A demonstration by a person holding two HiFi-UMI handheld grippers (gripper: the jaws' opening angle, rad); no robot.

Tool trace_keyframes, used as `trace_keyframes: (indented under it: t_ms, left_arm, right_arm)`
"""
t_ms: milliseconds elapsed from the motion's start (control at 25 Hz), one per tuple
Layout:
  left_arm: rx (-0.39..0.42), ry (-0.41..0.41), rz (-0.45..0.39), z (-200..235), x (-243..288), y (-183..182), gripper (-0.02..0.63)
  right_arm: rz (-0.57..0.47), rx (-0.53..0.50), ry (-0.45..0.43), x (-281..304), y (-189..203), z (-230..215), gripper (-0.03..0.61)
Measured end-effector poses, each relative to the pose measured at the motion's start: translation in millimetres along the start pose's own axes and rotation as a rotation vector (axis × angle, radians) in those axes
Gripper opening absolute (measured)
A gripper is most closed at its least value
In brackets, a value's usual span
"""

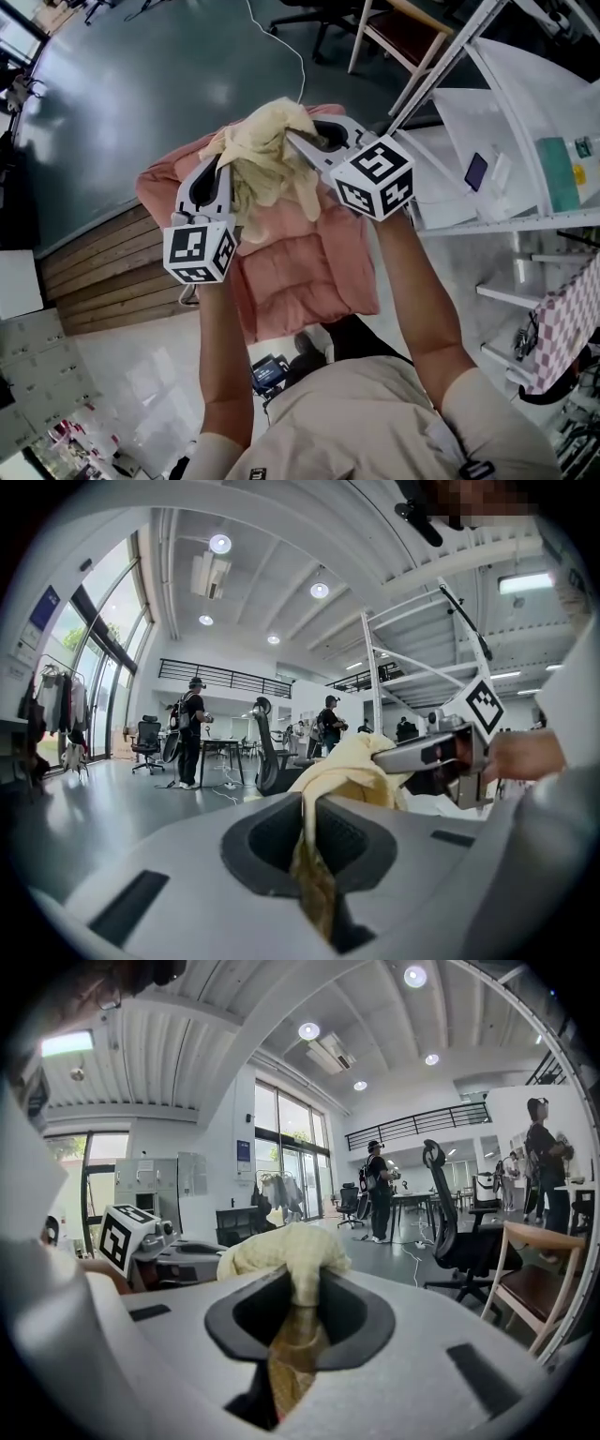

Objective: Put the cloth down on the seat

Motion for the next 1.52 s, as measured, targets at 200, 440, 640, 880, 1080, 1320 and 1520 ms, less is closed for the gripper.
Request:
trace_keyframes:
  t_ms: [200, 440, 640, 880, 1080, 1320, 1520]
  left_arm:
    - [-0.025, -0.046, -0.002, 13.0, 19.5, 28.5, 0.018]
    - [-0.043, -0.082, 0.03, 25.7, 40.6, 64.5, 0.018]
    - [-0.028, -0.09, 0.066, 35.9, 60.4, 91.1, 0.018]
    - [-0.033, -0.11, 0.101, 47.8, 82.8, 122.5, 0.018]
    - [-0.025, -0.131, 0.108, 54.9, 99.3, 140.3, 0.02]
    - [0.009, -0.176, 0.117, 66.4, 113.1, 161.2, 0.02]
    - [0.004, -0.21, 0.155, 78.9, 119.2, 181.2, 0.02]
  right_arm:
    - [0.017, 0.005, -0.006, 27.1, 17.8, -16.0, 0.061]
    - [0.04, 0.0, -0.024, 55.5, 48.3, -34.5, 0.067]
    - [0.059, 0.01, -0.022, 79.7, 75.5, -54.6, 0.078]
    - [0.077, 0.028, -0.029, 106.0, 105.9, -76.6, 0.092]
    - [0.086, 0.038, -0.015, 124.2, 125.3, -93.8, 0.109]
    - [0.089, 0.032, 0.022, 144.4, 138.9, -112.0, 0.156]
    - [0.125, 0.035, 0.064, 160.9, 155.3, -118.0, 0.175]
Point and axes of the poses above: the fingertips, and each gripper's own axes: x forward along the fingers, z to its left, y out of its underside, the point moved 8 cm from there along -x, backward along the fingers, and after that the axes turned 5 degrees about -y, right-handed, at the moved point
